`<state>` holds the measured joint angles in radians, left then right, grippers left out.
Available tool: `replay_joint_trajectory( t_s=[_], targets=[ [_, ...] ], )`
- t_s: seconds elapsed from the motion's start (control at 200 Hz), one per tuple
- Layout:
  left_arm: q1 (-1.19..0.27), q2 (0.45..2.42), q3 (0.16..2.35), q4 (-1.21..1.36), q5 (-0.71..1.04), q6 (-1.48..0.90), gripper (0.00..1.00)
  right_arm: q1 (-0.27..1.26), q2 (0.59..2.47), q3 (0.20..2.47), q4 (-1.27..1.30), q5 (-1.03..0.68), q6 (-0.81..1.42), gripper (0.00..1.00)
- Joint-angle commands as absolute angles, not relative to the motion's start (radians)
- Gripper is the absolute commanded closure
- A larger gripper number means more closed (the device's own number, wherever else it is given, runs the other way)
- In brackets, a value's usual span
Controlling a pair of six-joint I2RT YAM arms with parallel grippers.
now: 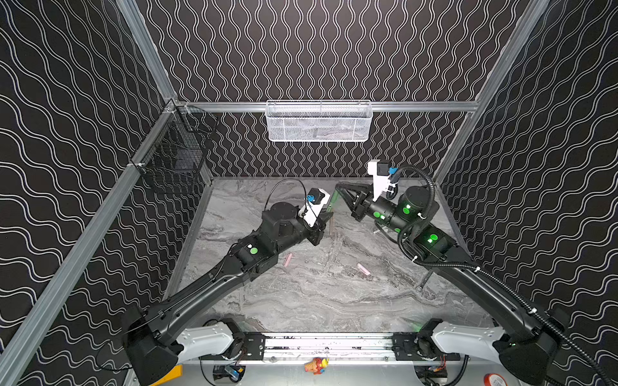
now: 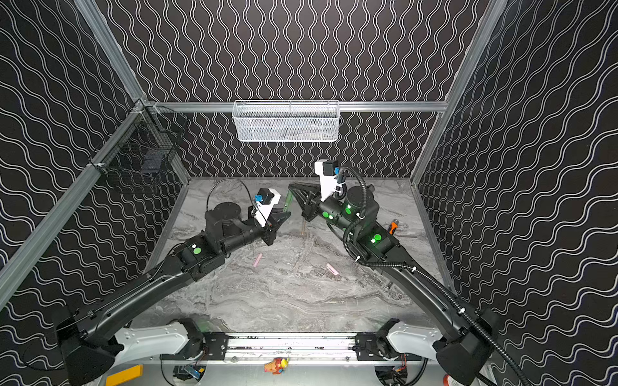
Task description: Insert the pens into the pen caps
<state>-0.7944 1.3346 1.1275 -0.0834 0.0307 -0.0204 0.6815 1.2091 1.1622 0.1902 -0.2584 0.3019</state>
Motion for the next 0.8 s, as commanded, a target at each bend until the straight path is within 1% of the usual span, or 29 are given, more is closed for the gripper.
replay_joint_trajectory(
  t_s=[0.0,0.15,0.32,0.375,0.425,0.486,0.551,0.666,0.796],
  targets=[
    [-0.79,1.344,1.188,0.252,-0.003,-0.006,1.0,0.691,1.214,1.116,-0.061,-0.366,0.298,0.94],
    [-0.79,1.365,1.197,0.248,0.043,-0.003,1.0,0.69,1.209,1.11,-0.044,-0.384,0.325,0.92],
    [-0.791,1.352,1.09,0.273,0.113,-0.037,1.0,0.689,1.21,1.176,-0.05,-0.362,0.335,0.85],
    [-0.791,1.341,1.046,0.279,0.131,-0.054,1.0,0.687,1.21,1.212,-0.059,-0.335,0.328,0.77],
    [-0.791,1.334,1.009,0.288,0.132,-0.065,1.0,0.687,1.207,1.246,-0.067,-0.296,0.323,0.65],
    [-0.791,1.332,0.981,0.284,0.131,-0.069,1.0,0.688,1.201,1.283,-0.087,-0.243,0.297,0.61],
    [-0.79,1.332,0.967,0.283,0.13,-0.086,1.0,0.692,1.197,1.302,-0.12,-0.225,0.273,0.55],
    [-0.788,1.337,0.964,0.262,0.154,-0.129,1.0,0.724,1.161,1.246,-0.131,-0.171,0.232,0.52],
    [-0.786,1.329,0.967,0.26,0.177,-0.16,1.0,0.751,1.16,1.231,-0.167,-0.164,0.208,0.51]
  ],
)
